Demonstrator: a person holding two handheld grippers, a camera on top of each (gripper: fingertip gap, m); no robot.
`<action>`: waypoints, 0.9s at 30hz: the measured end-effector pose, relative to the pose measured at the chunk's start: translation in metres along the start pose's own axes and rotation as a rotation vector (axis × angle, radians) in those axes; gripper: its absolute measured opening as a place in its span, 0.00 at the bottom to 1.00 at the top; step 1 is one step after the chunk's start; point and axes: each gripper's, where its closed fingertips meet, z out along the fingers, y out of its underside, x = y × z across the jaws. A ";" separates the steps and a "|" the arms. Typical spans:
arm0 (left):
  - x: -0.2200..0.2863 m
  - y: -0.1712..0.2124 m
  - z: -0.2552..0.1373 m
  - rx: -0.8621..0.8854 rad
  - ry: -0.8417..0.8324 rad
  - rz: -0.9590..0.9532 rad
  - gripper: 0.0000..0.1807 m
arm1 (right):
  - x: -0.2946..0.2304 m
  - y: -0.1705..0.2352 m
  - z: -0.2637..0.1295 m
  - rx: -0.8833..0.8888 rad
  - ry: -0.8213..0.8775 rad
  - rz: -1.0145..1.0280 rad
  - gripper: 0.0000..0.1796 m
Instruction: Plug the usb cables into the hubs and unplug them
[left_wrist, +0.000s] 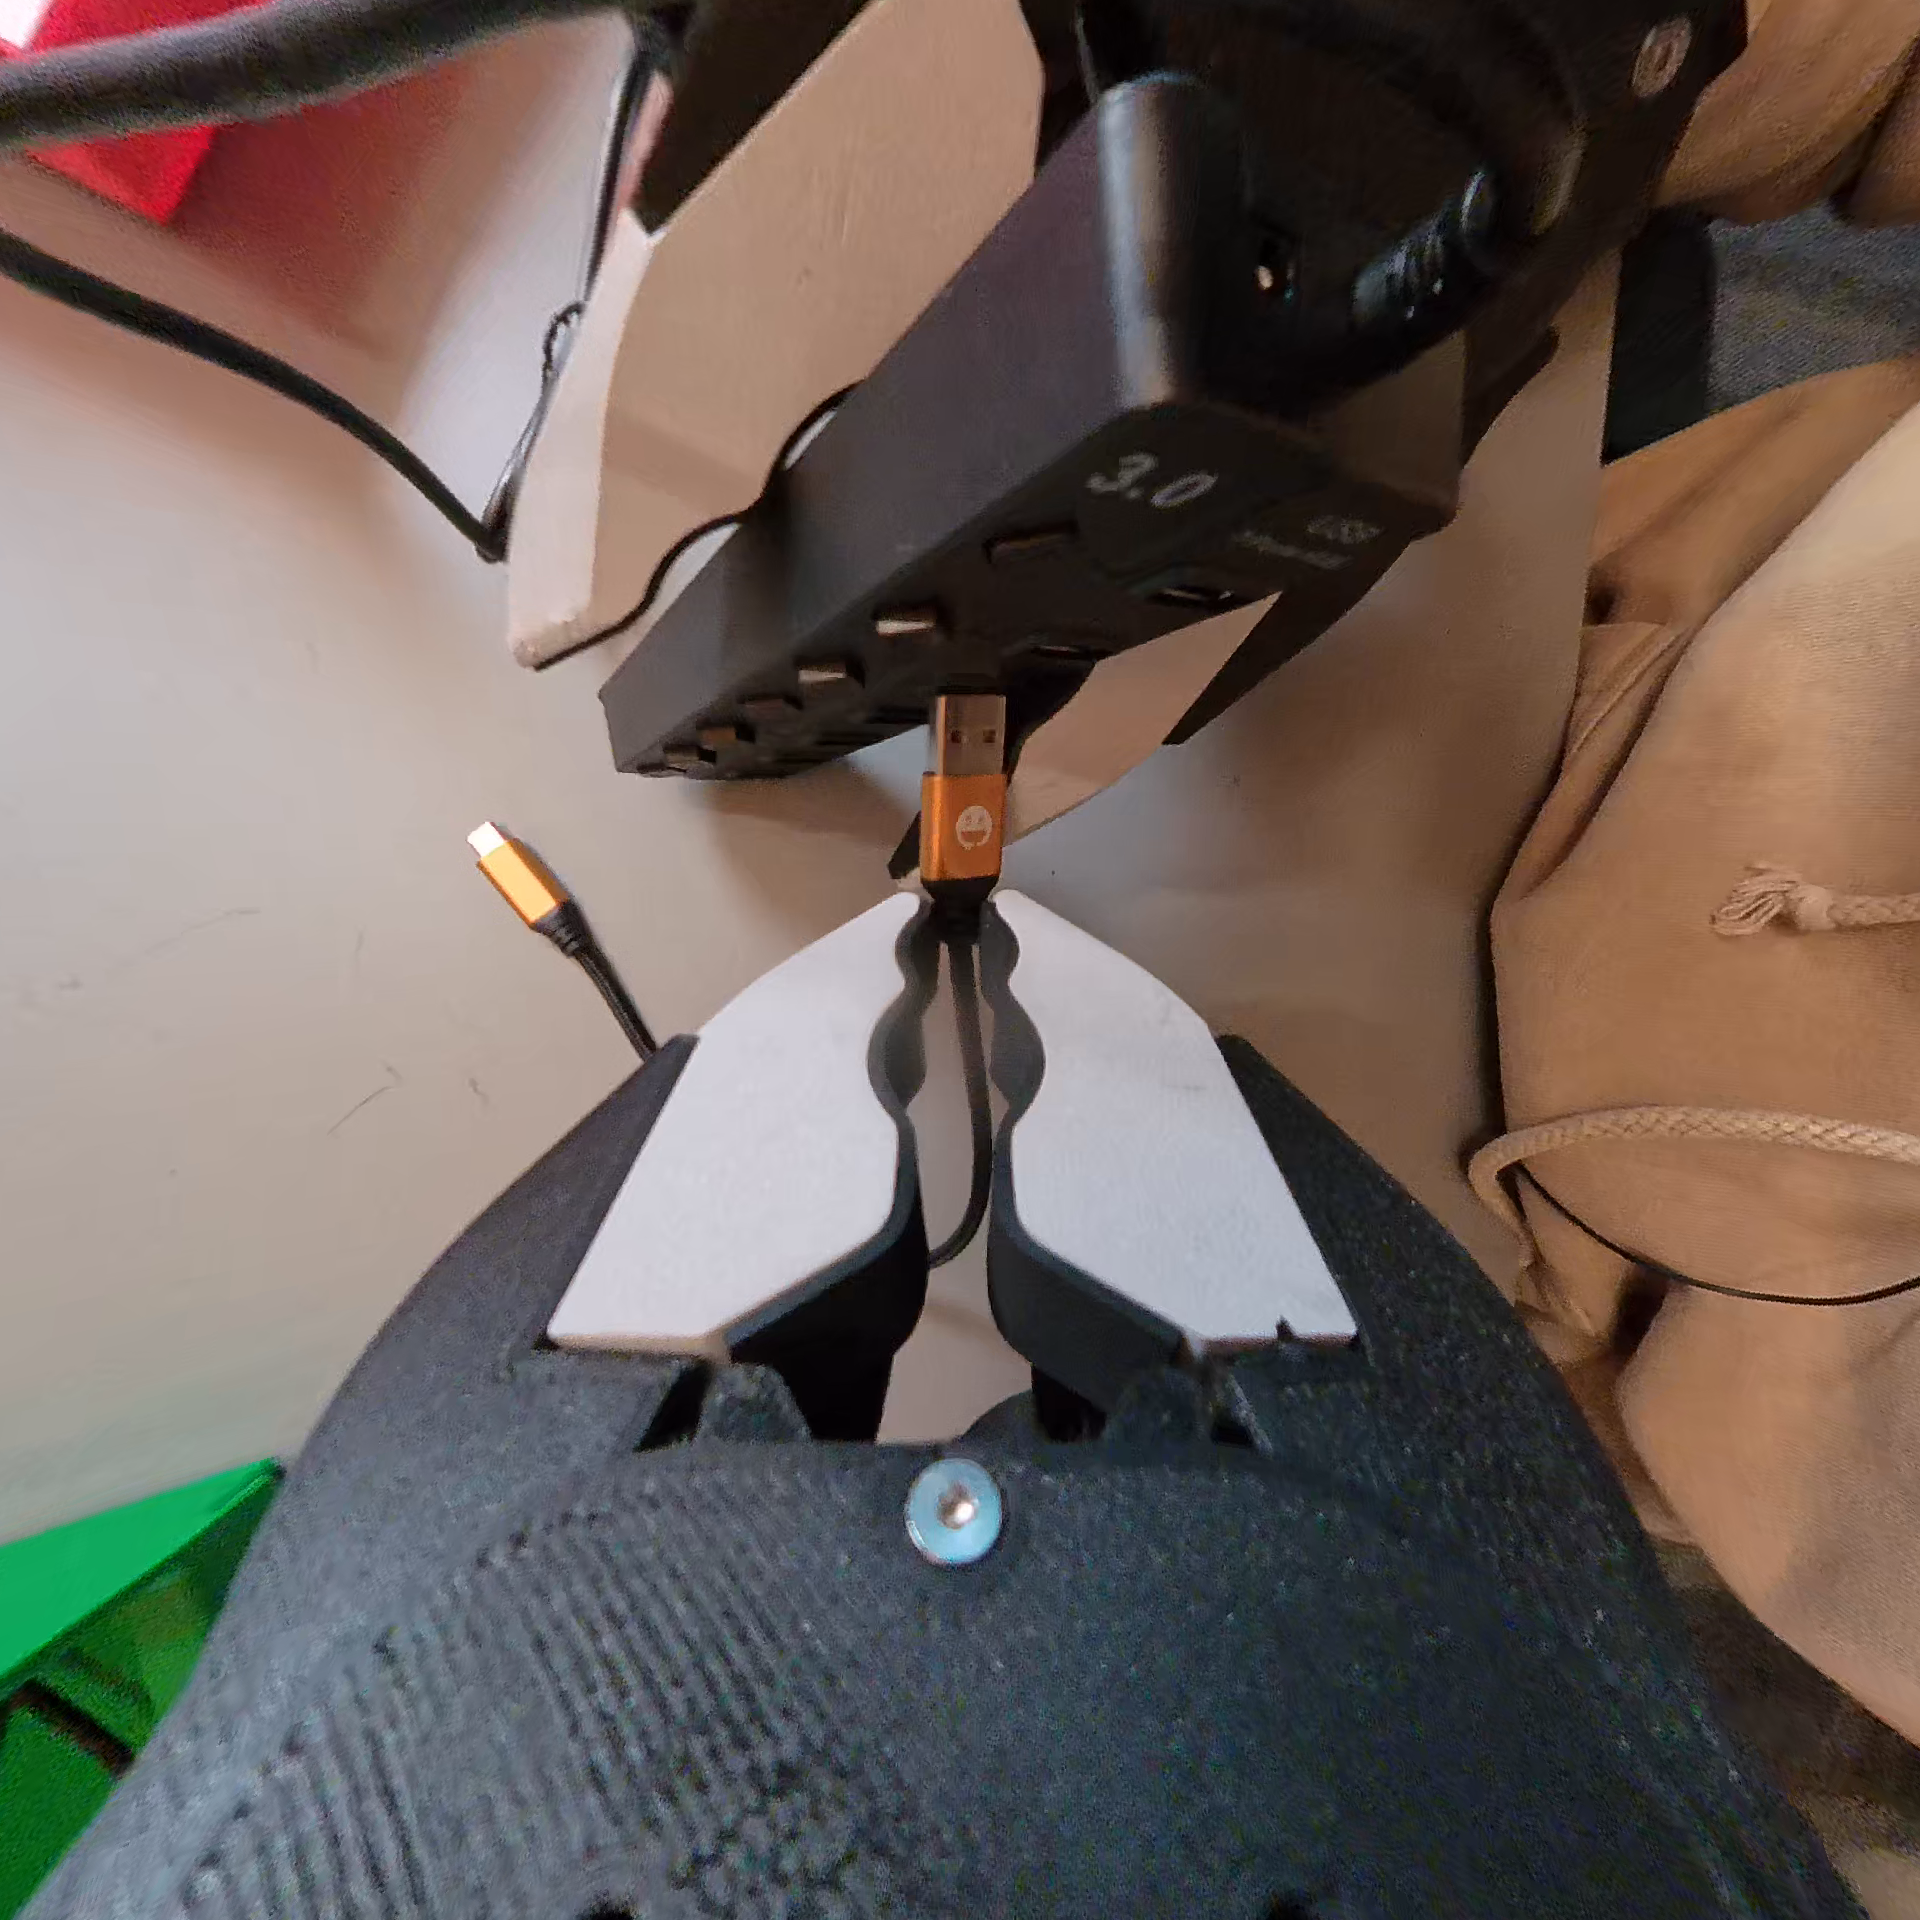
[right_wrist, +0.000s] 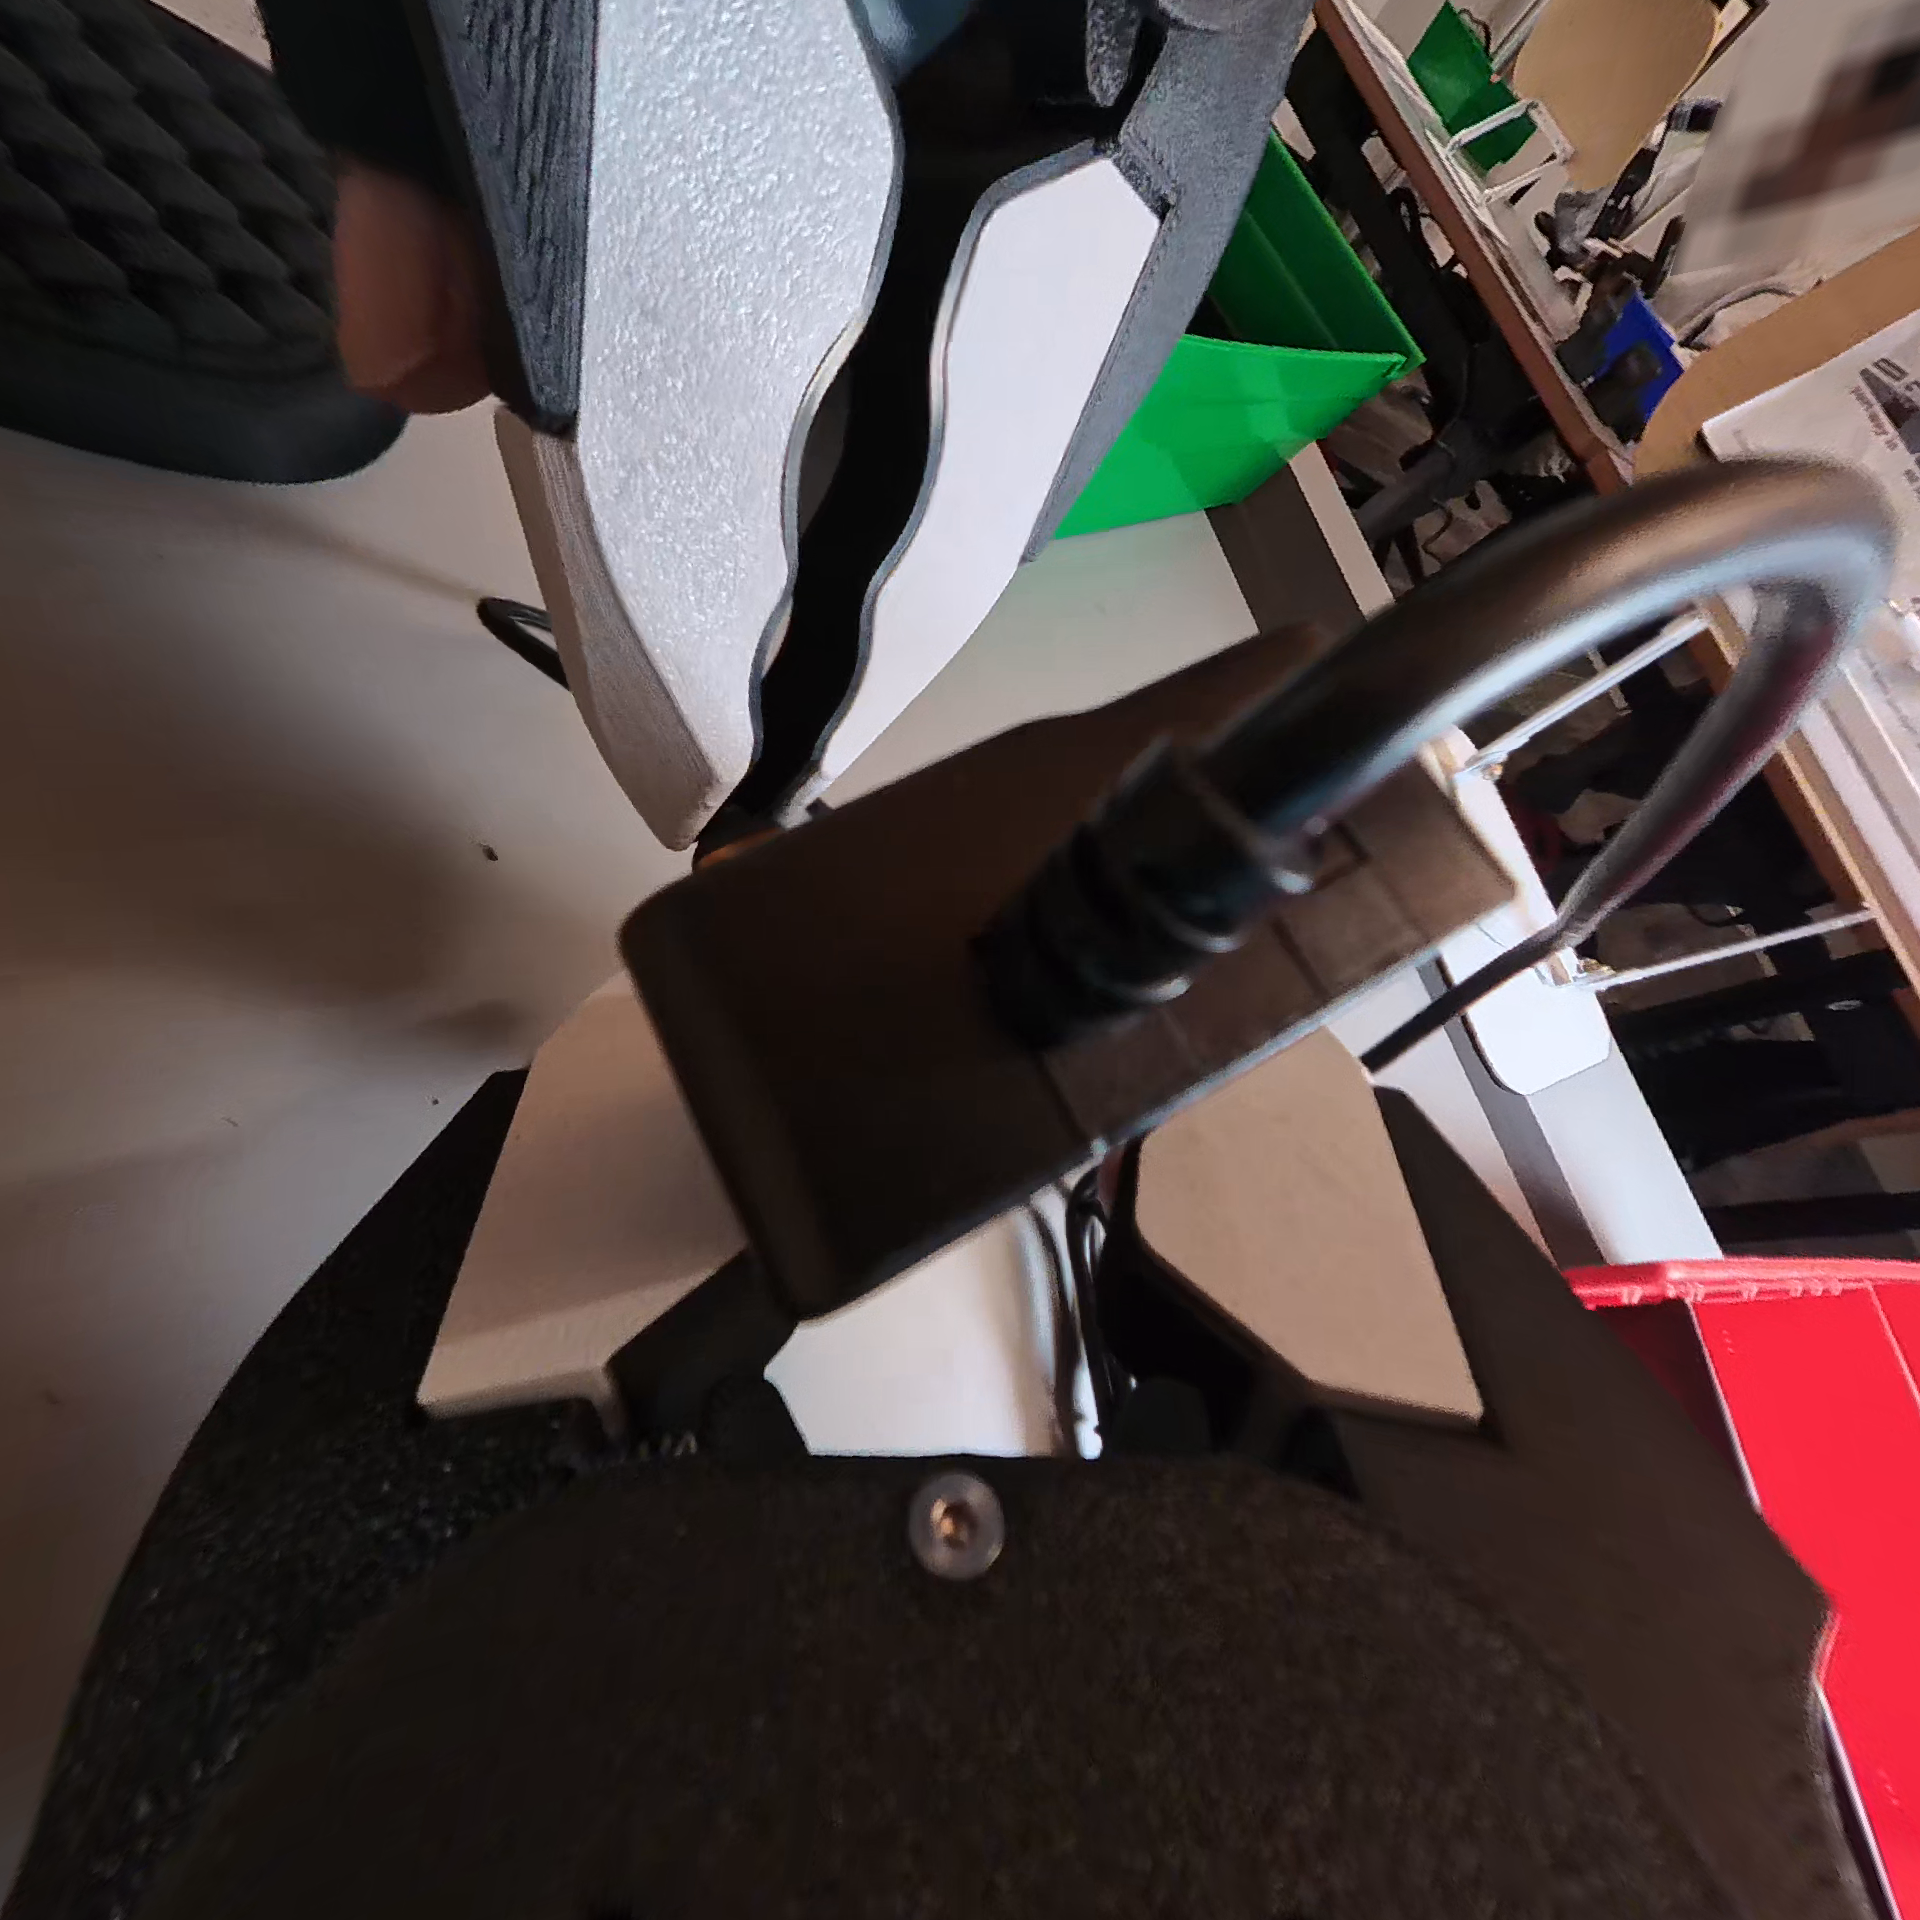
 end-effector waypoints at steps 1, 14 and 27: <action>0.000 0.001 0.000 -0.011 -0.009 0.010 0.04 | -0.001 0.000 0.000 -0.003 0.001 -0.006 0.38; 0.002 -0.026 -0.013 0.191 0.031 0.070 0.04 | 0.012 -0.009 -0.011 0.074 0.007 0.085 0.38; 0.010 -0.050 -0.030 0.462 0.243 -0.039 0.04 | 0.015 -0.025 -0.023 0.334 -0.154 0.406 0.38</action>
